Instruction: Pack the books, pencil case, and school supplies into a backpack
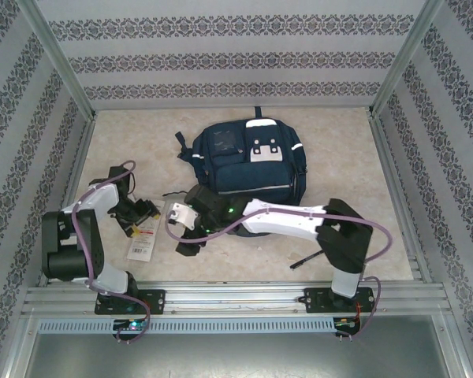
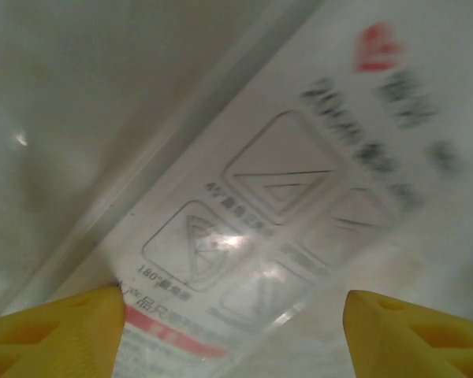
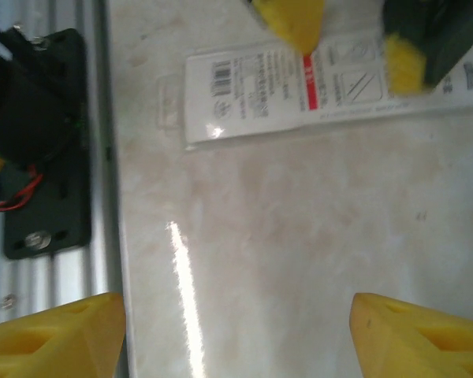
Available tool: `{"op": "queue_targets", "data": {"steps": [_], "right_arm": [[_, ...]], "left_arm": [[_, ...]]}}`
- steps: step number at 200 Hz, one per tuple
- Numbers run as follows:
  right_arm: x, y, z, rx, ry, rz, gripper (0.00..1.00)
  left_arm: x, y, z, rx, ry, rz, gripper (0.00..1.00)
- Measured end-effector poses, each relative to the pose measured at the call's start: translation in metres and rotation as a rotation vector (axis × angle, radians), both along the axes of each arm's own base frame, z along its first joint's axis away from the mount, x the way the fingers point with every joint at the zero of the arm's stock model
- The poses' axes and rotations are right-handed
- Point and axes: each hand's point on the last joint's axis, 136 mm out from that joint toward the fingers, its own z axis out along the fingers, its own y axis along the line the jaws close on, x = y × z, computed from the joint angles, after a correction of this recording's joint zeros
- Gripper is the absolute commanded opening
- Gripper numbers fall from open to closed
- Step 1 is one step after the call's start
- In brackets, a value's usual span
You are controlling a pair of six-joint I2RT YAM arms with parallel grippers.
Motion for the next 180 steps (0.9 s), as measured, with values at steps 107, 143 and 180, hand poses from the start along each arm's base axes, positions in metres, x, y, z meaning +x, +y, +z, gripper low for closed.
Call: {"op": "queue_targets", "data": {"steps": [107,143,180], "right_arm": [[0.069,-0.034,-0.041,-0.006,0.152,-0.277,0.72],[0.086,-0.026,-0.04,-0.014,0.261,-0.356,0.73],[0.094,-0.03,-0.052,-0.09,0.423,-0.456,0.71]], "left_arm": [[-0.029,-0.097,0.031,-0.225,-0.155,0.03,0.72],[-0.011,-0.078,0.071,-0.184,-0.267,0.037,0.7],[-0.034,-0.083,0.041,-0.216,-0.134,-0.02,0.63]]}}
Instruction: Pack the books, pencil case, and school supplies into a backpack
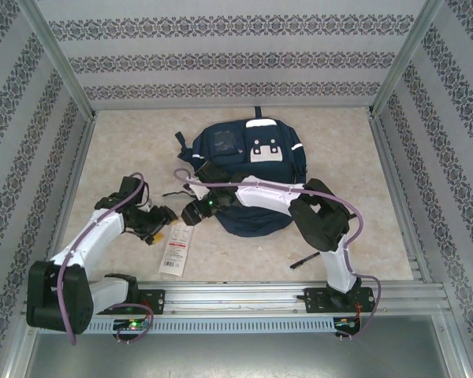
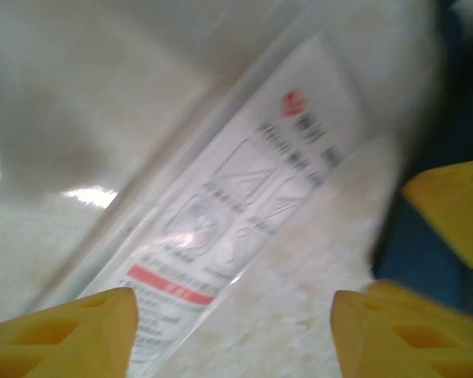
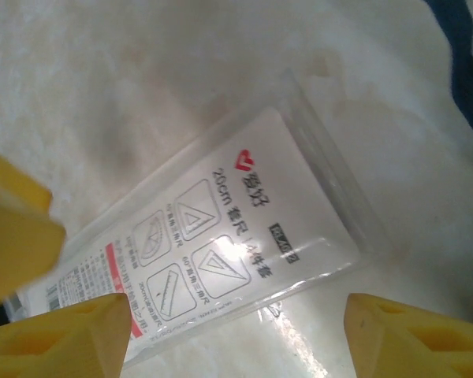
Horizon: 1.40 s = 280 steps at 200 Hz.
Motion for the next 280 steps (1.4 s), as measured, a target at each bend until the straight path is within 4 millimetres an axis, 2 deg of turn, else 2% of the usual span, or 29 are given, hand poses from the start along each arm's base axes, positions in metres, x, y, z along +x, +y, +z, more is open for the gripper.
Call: {"op": "queue_targets", "data": {"steps": [12,29,68,120,174,204,218,237,280], "right_arm": [[0.002,-0.004,-0.001,-0.004,0.056,-0.029,0.71],[0.003,-0.004,-0.002,-0.019,0.1,-0.045,0.71],[0.021,0.015,-0.012,-0.055,0.077,-0.016,0.72],[0.04,0.029,-0.007,-0.054,-0.01,0.135,0.71],[0.014,0.024,-0.03,-0.072,0.106,0.256,0.66],[0.011,0.024,-0.022,-0.047,0.146,0.281,0.58],[0.002,0.025,-0.02,-0.023,0.212,0.292,0.54],[-0.007,0.027,-0.022,-0.007,0.293,0.296,0.54],[-0.002,0.024,-0.022,-0.065,0.302,0.262,0.61]], "left_arm": [[-0.014,-0.001,-0.014,0.005,0.068,-0.028,0.64],[-0.025,-0.002,-0.024,0.02,0.11,-0.064,0.64],[-0.031,-0.006,-0.039,0.032,0.156,-0.095,0.63],[-0.037,-0.004,-0.048,0.108,0.163,-0.109,0.49],[-0.04,-0.001,-0.052,0.127,0.206,-0.1,0.34],[-0.041,0.0,-0.052,0.138,0.224,-0.106,0.27],[-0.04,0.001,-0.053,0.143,0.237,-0.114,0.24],[-0.041,0.001,-0.053,0.147,0.246,-0.122,0.21],[-0.04,0.001,-0.053,0.154,0.273,-0.132,0.16]]}}
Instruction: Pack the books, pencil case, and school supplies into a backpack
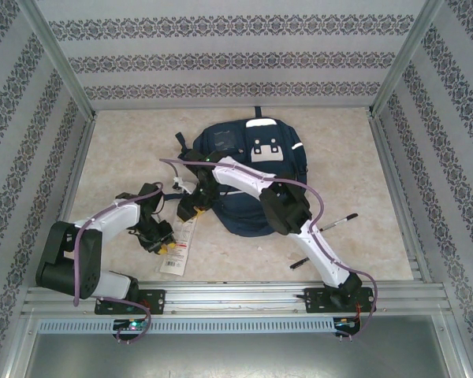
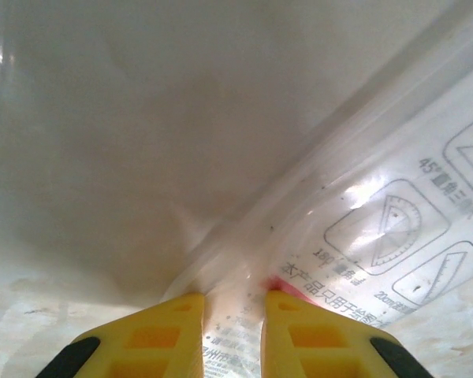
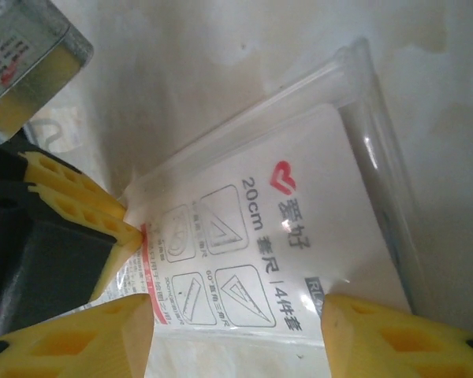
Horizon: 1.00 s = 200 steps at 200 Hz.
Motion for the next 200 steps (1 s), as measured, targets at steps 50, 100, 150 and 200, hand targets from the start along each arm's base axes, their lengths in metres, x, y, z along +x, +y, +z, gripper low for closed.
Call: {"op": "queue_targets", "data": {"steps": [50,100,150,200], "right_arm": [[0.024,-0.014,-0.003,-0.143,-0.128,-0.135,0.68],[0.042,-0.014,-0.01,-0.211,-0.202,-0.201,0.63],[0.023,-0.004,-0.015,-0.179,-0.129,-0.159,0.35],[0.025,-0.008,-0.01,-0.129,-0.049,-0.166,0.27]], "left_arm": [[0.0,0.0,0.0,0.004,0.0,-0.011,0.15],[0.001,0.001,0.0,0.014,0.001,-0.019,0.14],[0.0,0.001,0.0,0.017,-0.001,-0.026,0.14],[0.001,0.001,0.0,0.017,-0.004,-0.032,0.13]]}}
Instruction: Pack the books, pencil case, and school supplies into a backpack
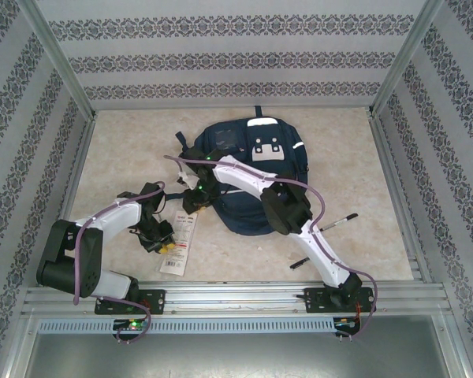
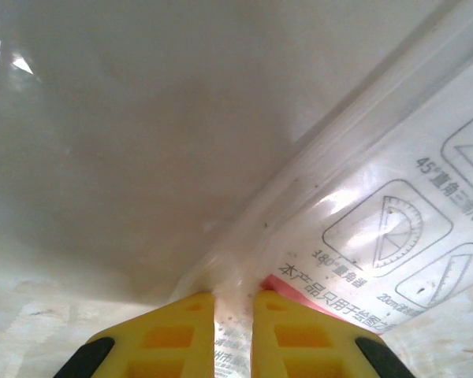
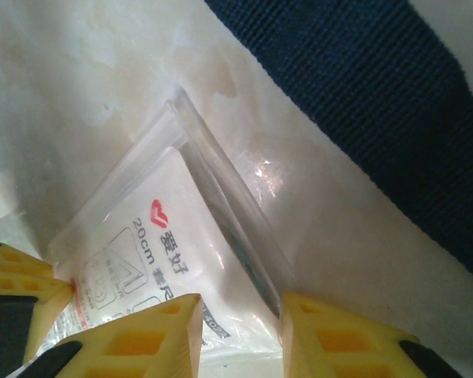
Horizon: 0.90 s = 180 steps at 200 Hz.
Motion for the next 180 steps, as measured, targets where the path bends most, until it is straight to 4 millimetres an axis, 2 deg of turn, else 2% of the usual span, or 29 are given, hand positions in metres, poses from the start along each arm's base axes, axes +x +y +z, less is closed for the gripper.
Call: {"op": "queue_targets", "data": {"steps": [32,61,110,127,141,154,180], "right_arm": [[0.0,-0.003,0.006,0.052,0.048,0.016,0.26],[-0.006,-0.005,0.008,0.077,0.054,0.071,0.38],[-0.007,-0.005,0.002,0.082,0.056,0.06,0.4],[-0.008,-0.007,0.009,0.074,0.018,0.053,0.49],[-0.019,-0.009,0.023,0.085,-0.056,0.09,0.54],[-0.039,-0.008,0.047,0.133,-0.163,0.174,0.58],[-0.086,0.005,0.124,0.398,-0.487,0.368,0.64]], "left_arm": [[0.0,0.0,0.0,-0.001,-0.002,-0.007,0.13],[0.0,0.0,0.0,-0.007,-0.01,-0.021,0.13],[0.0,-0.001,0.0,-0.007,-0.01,-0.032,0.12],[0.0,-0.001,0.0,-0.007,-0.007,-0.033,0.08],[0.0,-0.001,0.0,-0.007,-0.009,-0.032,0.03],[0.0,0.0,0.001,-0.006,-0.015,-0.033,0.02],[0.0,0.0,0.001,-0.005,-0.024,-0.034,0.02]]}}
